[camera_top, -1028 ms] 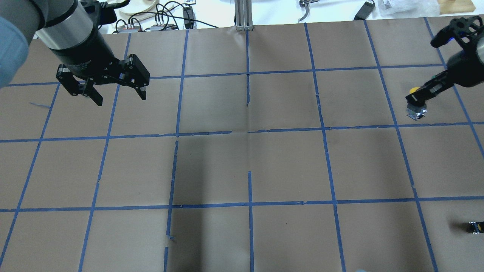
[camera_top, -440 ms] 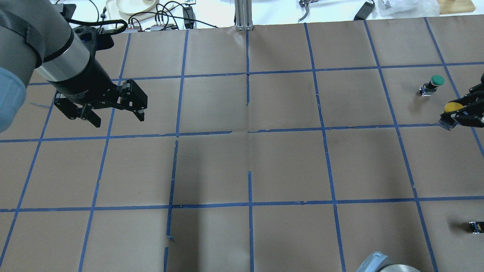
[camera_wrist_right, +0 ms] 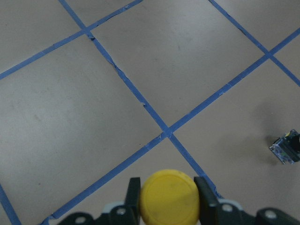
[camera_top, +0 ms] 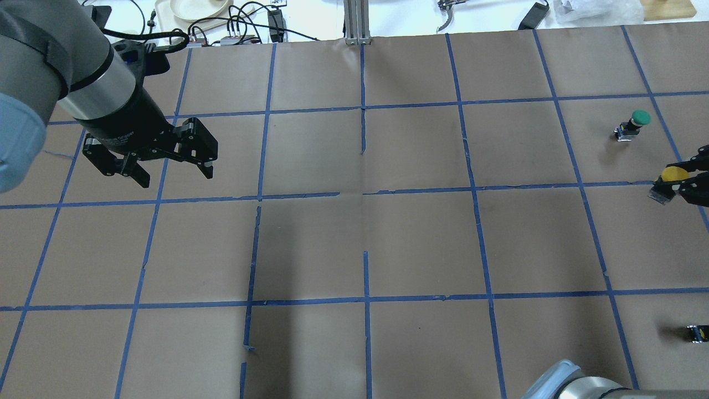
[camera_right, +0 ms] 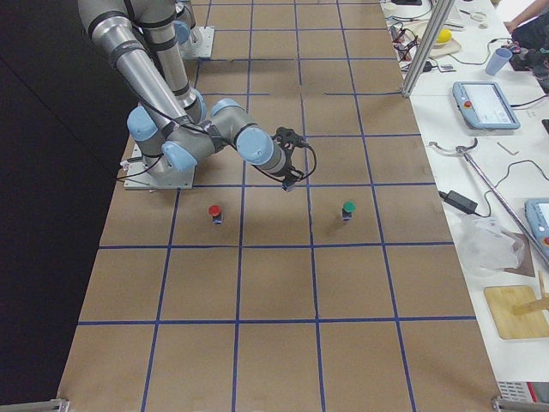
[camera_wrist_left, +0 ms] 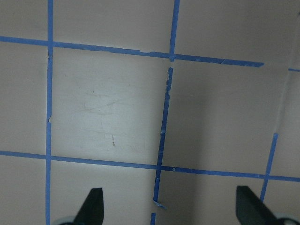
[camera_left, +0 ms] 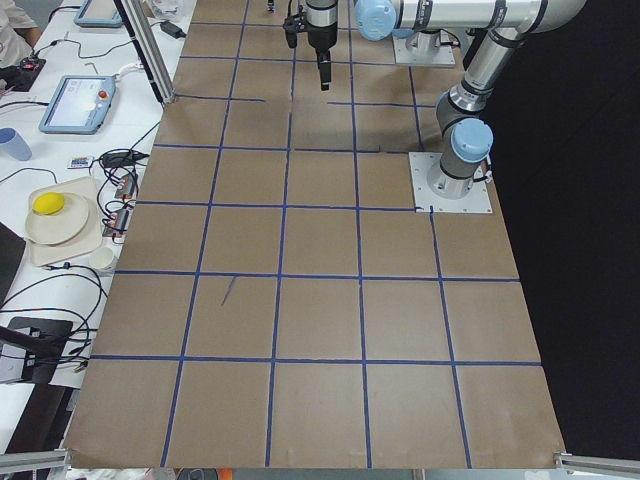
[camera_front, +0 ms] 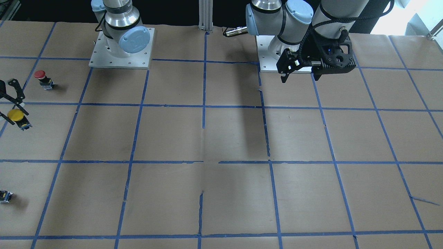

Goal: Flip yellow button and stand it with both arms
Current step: 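Lower the button upright onto the table with the right gripper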

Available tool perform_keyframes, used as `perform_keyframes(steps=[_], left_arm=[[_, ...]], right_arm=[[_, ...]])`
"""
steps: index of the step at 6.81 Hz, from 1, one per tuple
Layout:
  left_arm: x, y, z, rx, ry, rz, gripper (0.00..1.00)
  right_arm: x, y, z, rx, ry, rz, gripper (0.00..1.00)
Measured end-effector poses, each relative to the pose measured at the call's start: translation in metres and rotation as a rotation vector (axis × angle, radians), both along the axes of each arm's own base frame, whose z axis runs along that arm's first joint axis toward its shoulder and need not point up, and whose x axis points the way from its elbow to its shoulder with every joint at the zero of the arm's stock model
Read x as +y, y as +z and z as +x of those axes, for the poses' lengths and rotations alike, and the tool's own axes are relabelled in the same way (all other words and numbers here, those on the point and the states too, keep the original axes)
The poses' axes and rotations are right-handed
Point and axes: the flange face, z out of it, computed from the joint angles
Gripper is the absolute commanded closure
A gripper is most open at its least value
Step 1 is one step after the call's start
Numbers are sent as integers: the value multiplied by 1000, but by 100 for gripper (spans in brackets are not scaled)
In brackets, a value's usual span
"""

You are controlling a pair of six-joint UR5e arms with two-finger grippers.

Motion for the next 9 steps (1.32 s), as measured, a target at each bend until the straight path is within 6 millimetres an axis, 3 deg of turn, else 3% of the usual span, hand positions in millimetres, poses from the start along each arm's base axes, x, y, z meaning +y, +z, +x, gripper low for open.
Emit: perform_keyframes(steps=[3,5,7,9], left_arm=[[2,0,1,0,-4,-1,0],[3,0,1,2,-5,-2,0],[3,0,1,1,-4,-2,0],[2,0,1,2,-4,-2,0]], right_arm=[[4,-57,-35,-126,-61,36,92],[15,-72,-54,-140,-62,31,91],[21,-90,-67,-150,-40,22,84],[26,-98,-77,-162,-54,24,1]])
